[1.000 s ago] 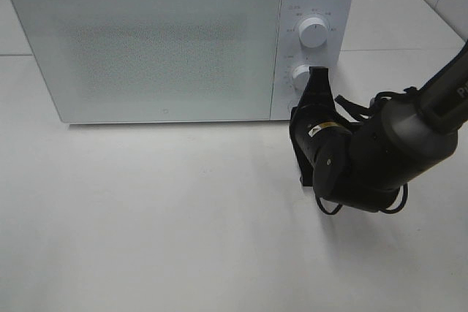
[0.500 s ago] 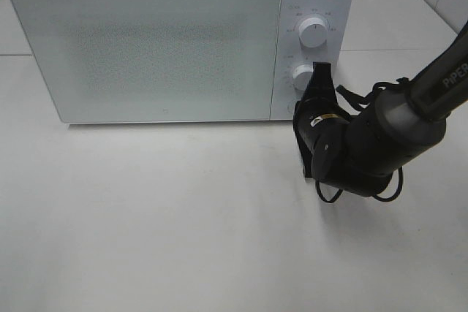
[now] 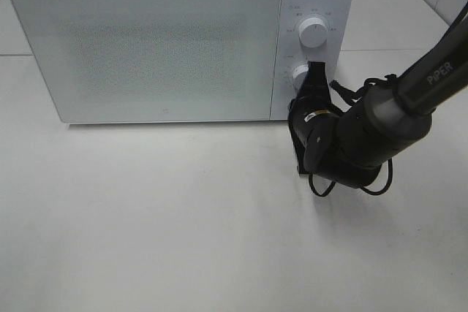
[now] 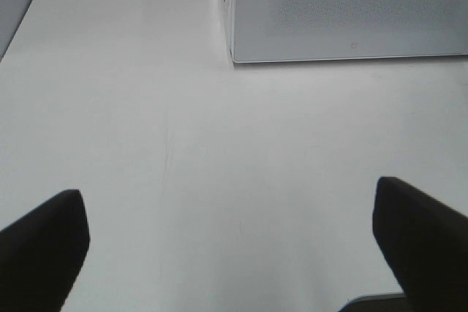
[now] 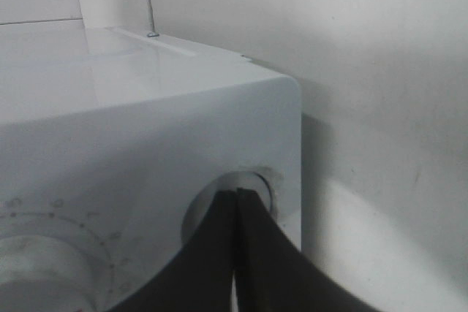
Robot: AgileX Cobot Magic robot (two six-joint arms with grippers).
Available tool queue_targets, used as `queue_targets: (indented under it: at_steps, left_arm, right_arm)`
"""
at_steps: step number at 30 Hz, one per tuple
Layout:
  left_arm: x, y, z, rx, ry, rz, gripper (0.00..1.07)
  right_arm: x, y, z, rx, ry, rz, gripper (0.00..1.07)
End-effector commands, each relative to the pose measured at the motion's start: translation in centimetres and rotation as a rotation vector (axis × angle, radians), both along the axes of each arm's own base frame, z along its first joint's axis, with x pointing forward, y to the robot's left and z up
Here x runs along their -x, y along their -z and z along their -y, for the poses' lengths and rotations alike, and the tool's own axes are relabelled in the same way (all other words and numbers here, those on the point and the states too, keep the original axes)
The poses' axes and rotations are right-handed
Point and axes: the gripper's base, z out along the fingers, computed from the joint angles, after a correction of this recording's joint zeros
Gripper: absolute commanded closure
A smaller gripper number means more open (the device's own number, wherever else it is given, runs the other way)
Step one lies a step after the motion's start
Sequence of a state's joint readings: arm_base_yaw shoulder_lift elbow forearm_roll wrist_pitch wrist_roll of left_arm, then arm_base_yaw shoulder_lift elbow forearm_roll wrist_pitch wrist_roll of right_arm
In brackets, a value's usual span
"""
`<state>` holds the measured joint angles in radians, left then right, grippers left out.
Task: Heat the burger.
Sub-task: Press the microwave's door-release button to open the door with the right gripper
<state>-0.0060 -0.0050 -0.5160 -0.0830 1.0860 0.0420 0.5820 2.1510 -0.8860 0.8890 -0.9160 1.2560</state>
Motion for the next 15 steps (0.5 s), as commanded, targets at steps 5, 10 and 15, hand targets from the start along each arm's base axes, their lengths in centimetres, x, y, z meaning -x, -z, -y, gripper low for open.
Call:
queue_targets:
  at_steps: [5,10,15]
  left_arm:
    - [0.0,-0.1,0.1,0.012,-0.001,0.018,0.09]
    - [0.0,-0.1,0.1,0.012,-0.001,0.018,0.09]
    - [0.0,-0.1,0.1,0.012,-0.001,0.018,0.09]
  right_arm:
    - [-1.2,-0.9,0.3,0.031,0.005,0.046,1.07]
    - [-1.5,-1.5,0.5,0.033,0.034,0.111,1.07]
    - [-1.9,-2.2,0.5,0.017,0.06,0.177,1.07]
